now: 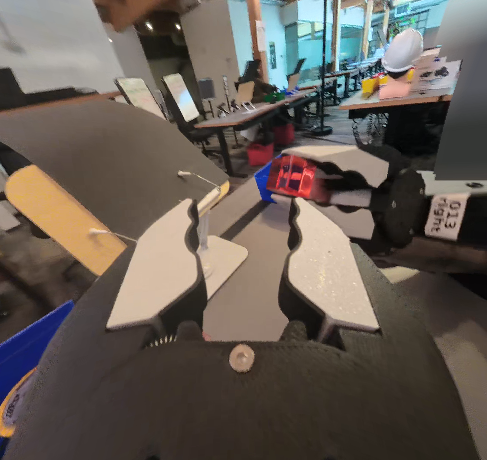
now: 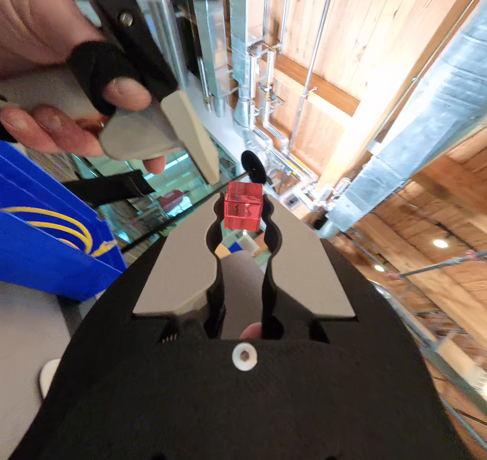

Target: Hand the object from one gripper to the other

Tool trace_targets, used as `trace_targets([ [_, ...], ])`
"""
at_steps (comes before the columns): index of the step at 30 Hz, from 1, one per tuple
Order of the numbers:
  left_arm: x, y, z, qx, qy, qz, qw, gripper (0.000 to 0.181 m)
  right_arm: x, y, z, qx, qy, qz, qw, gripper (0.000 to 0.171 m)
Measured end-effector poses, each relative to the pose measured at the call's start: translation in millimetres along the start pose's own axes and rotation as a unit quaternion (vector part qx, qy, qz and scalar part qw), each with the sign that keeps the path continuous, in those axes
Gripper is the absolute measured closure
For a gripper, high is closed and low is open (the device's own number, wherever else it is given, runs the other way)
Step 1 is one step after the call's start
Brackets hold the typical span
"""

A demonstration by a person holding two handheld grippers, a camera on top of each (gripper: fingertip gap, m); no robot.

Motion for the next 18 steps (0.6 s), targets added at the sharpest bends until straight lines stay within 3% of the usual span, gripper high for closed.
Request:
trace_targets([
  [4, -9.7, -20.7, 10.2, -0.011, -0.023, 0.048, 0.999, 0.118, 1.0, 3.6, 0.8, 0.013, 0.017, -0.032, 0.999, 0.146],
  [8, -5.7, -36.7, 21.9, -0.021, 0.011, 0.132, 0.991, 0.126, -1.6, 6.1, 1.2, 0.015, 0.019, -0.054, 0.998, 0.146],
  [13, -3.1, -45.9, 29.9, -0.044, 0.026, 0.205, 0.977, 0.151, -6.9, 8.5, 1.4, 0.016, 0.019, -0.076, 0.997, 0.146],
  [18, -5.9, -47.7, 29.5, -0.048, 0.033, 0.227, 0.972, 0.152, -8.2, 7.0, 0.8, 0.008, 0.009, -0.078, 0.997, 0.146],
])
Point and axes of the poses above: each gripper's, where its closed fingertips meet, z out along the fingers, x out of its underside, y = z × x across the jaws, the point moved 7 cm from there along -z, back along the fingers, and after that the axes turned 12 degrees about -y, right-handed, at the moved point
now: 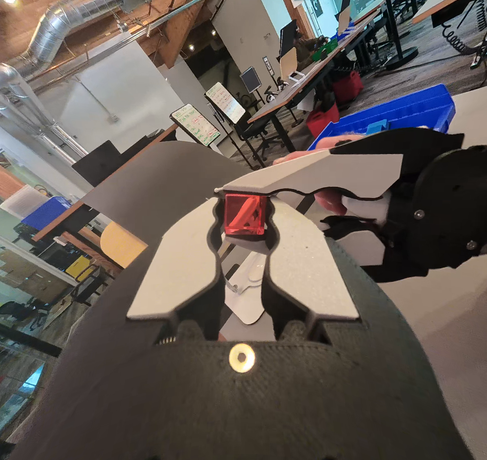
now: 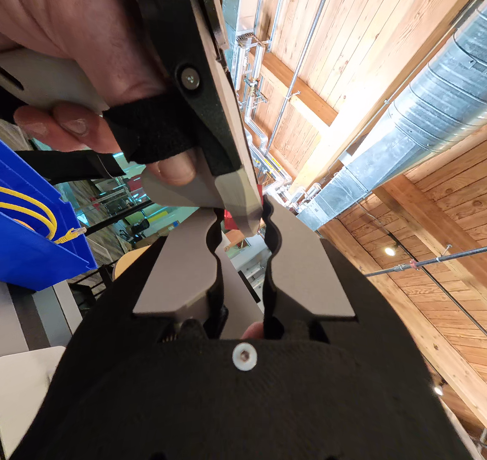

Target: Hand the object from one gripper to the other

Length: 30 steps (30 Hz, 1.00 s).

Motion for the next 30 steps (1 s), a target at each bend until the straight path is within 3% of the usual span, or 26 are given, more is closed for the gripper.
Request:
trace_targets([
  [3, -3.2, 3.1, -3.4, 0.044, 0.008, -0.025, 0.999, 0.151, -1.0, -5.2, -2.3, -0.029, -0.032, 0.05, 0.998, 0.136],
  [6, -9.6, 9.6, -9.3, 0.134, 0.016, -0.087, 0.987, 0.152, -7.0, -6.3, -8.1, -0.107, -0.098, 0.097, 0.985, 0.126],
  [11, -9.0, 17.8, -23.3, 0.333, 0.065, -0.195, 0.92, 0.152, -12.6, -15.5, -18.5, -0.221, -0.144, 0.159, 0.951, 0.119],
  [16, -8.8, 16.5, -29.1, 0.458, 0.131, -0.208, 0.854, 0.153, -23.0, -17.7, -28.9, -0.302, -0.163, 0.187, 0.92, 0.126],
  [30, 2.0, -26.4, -8.8, 0.611, 0.284, -0.171, 0.719, 0.153, -44.5, 11.3, -40.4, -0.431, -0.131, 0.13, 0.883, 0.13],
])
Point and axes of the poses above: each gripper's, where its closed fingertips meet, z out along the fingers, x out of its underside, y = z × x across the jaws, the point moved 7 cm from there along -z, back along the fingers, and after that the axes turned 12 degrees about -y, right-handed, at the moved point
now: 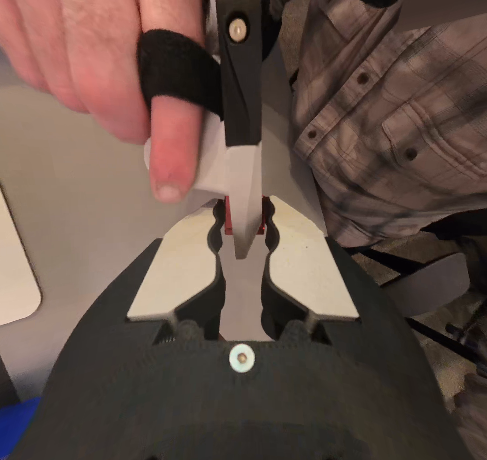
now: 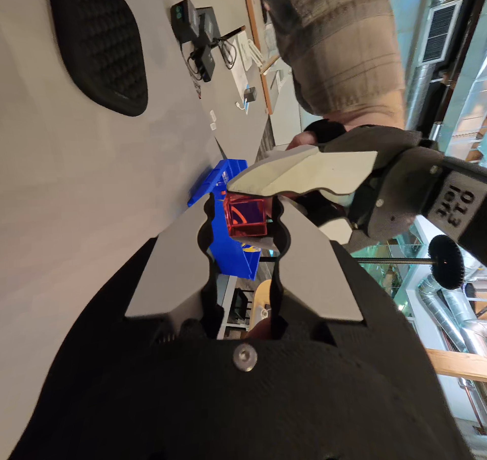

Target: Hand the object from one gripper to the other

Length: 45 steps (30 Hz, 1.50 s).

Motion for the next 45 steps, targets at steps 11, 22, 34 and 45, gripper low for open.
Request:
trace_targets([
  [11, -0.1, 12.9, 2.3, 0.008, 0.006, -0.025, 1.0, 0.152, 10.3, 0.7, 11.2, 0.017, 0.069, -0.053, 0.996, 0.145],
  [22, -6.1, 23.1, -25.0, -0.17, -0.079, -0.02, 0.982, 0.126, 26.0, -28.8, 1.5, 0.147, 0.087, -0.042, 0.984, 0.145],
  [34, -9.1, 13.0, -40.7, -0.42, -0.41, -0.004, 0.809, 0.123, 40.6, -61.4, -18.4, 0.42, 0.139, -0.083, 0.893, 0.145],
  [45, -24.0, 11.1, -13.3, -0.546, -0.33, 0.127, 0.76, 0.139, 44.1, -57.3, -7.9, 0.437, 0.167, -0.08, 0.88, 0.145],
])
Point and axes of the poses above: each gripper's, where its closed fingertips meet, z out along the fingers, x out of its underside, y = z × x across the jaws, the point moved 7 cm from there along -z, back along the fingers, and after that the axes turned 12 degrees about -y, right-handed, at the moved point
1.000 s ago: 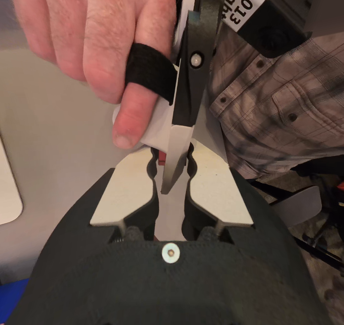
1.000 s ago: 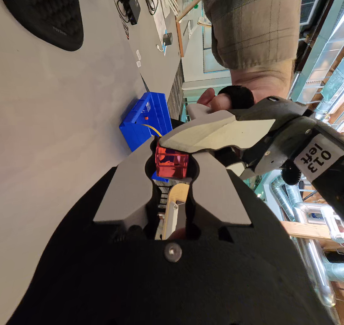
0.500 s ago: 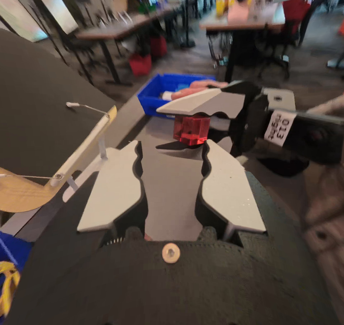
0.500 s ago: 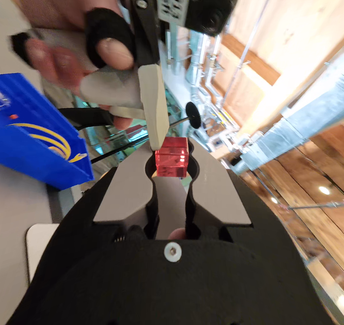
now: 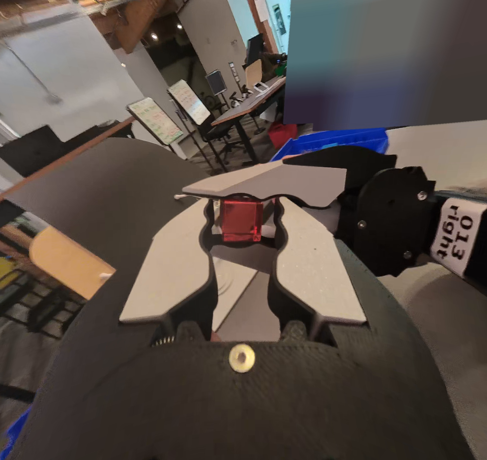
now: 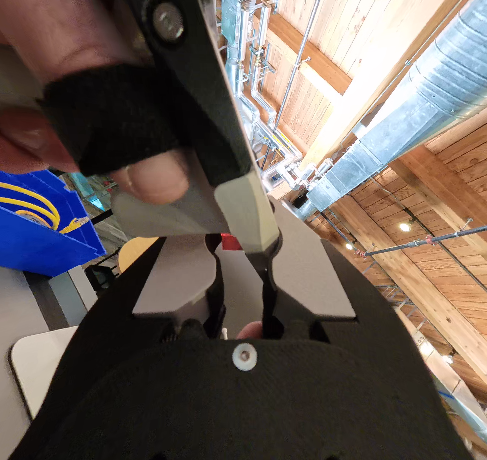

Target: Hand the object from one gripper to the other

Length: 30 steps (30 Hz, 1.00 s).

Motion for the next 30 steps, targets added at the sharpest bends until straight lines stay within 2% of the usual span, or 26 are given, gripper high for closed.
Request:
trace_targets([
  [2, 0.4, -0.5, 0.3, -0.021, 0.008, 0.025, 0.999, 0.153, 1.6, -1.4, 0.1, 0.002, 0.005, -0.004, 1.0, 0.145],
  [8, -1.9, -1.0, -1.9, -0.026, 0.021, 0.052, 0.998, 0.153, -0.9, -2.2, 1.1, -0.015, -0.007, 0.018, 1.0, 0.145],
  [12, -9.5, 9.3, -7.9, 0.017, 0.022, 0.002, 1.0, 0.153, -5.8, -9.6, -2.2, -0.062, -0.062, 0.106, 0.991, 0.126],
  [15, -16.0, 22.1, -14.8, 0.084, 0.014, -0.069, 0.994, 0.152, -6.3, -16.6, -7.1, -0.12, -0.11, 0.186, 0.969, 0.126],
  [18, -18.0, 29.6, -21.7, 0.176, 0.02, -0.119, 0.977, 0.153, -0.5, -23.7, -11.2, -0.168, -0.137, 0.288, 0.933, 0.129],
  [21, -25.6, 40.2, -26.6, 0.221, -0.011, -0.142, 0.965, 0.152, 9.2, -32.3, -12.6, -0.178, -0.161, 0.418, 0.876, 0.137],
  [24, -31.3, 47.8, -28.7, 0.243, -0.042, -0.158, 0.956, 0.153, 14.5, -33.9, -12.1, -0.202, -0.185, 0.552, 0.788, 0.148],
  [26, -32.0, 48.7, -28.0, 0.246, -0.059, -0.163, 0.954, 0.153, 14.1, -32.5, -11.5, -0.21, -0.2, 0.61, 0.737, 0.147],
  [28, -29.2, 47.4, -26.4, 0.246, -0.072, -0.17, 0.952, 0.153, 12.0, -30.3, -10.1, -0.208, -0.205, 0.637, 0.713, 0.146],
  [30, -24.2, 45.2, -23.9, 0.24, -0.085, -0.177, 0.951, 0.153, 8.5, -26.8, -8.7, -0.209, -0.203, 0.648, 0.703, 0.143],
])
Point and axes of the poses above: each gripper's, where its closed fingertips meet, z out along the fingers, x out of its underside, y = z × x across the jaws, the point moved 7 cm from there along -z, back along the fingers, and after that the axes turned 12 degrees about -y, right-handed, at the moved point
